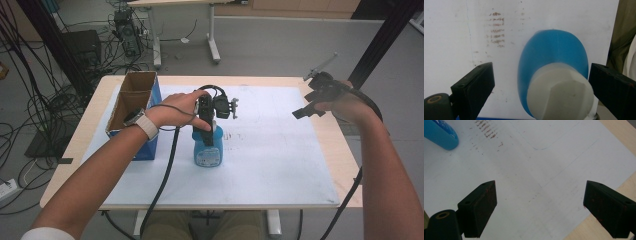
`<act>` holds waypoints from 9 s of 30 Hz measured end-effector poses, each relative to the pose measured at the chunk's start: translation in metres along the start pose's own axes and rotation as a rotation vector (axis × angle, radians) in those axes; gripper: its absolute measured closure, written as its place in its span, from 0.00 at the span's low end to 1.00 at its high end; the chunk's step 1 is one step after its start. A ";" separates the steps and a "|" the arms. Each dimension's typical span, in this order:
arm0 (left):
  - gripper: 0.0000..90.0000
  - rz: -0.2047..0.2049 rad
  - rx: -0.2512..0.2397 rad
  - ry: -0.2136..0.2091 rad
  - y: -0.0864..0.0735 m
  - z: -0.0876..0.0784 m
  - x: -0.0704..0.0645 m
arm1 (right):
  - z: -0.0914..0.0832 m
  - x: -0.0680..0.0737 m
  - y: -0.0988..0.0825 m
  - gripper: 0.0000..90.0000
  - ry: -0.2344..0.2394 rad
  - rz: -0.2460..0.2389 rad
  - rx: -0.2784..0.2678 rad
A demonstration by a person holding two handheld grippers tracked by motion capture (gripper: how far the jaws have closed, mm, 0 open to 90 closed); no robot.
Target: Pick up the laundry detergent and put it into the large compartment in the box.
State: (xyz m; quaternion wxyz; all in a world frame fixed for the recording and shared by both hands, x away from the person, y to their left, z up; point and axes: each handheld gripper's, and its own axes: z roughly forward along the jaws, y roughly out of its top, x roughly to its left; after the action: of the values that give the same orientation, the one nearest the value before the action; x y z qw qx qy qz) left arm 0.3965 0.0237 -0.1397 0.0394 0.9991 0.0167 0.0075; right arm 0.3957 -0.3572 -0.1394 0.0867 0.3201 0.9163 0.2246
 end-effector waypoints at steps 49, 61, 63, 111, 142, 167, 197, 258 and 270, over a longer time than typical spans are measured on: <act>0.21 0.035 0.009 0.008 0.005 0.022 -0.005 | 0.003 0.001 -0.005 0.13 0.004 0.004 -0.004; 0.31 0.042 0.013 0.011 0.005 0.023 -0.007 | 0.003 0.002 -0.003 0.13 0.000 -0.001 -0.005; 0.31 0.040 0.014 0.012 0.005 0.023 -0.007 | 0.002 0.002 -0.003 0.13 -0.001 -0.002 -0.007; 0.43 0.017 0.007 -0.033 0.003 0.023 0.002 | -0.003 0.007 -0.008 0.14 -0.012 0.003 -0.005; 0.43 0.017 0.004 -0.033 0.002 0.023 0.002 | -0.005 0.009 -0.006 0.14 -0.016 -0.004 -0.007; 0.43 0.023 -0.001 -0.031 0.001 0.023 0.001 | -0.005 0.009 -0.005 0.14 -0.015 -0.004 -0.006; 0.43 0.007 -0.020 -0.032 -0.004 0.024 0.001 | -0.005 0.009 -0.005 0.14 -0.017 -0.006 -0.003; 0.43 -0.102 -0.020 -0.009 0.000 -0.008 -0.007 | -0.016 0.012 -0.019 0.14 -0.031 0.014 -0.027; 0.43 -0.182 -0.005 0.012 0.001 -0.031 -0.013 | -0.021 0.018 -0.022 0.14 -0.036 0.011 -0.047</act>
State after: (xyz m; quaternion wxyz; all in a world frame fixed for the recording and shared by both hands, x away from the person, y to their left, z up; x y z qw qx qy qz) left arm 0.3833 0.0250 -0.1093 0.0421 0.9933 0.1075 0.0100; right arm 0.3634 -0.3691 -0.1310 0.1093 0.3268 0.9073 0.2409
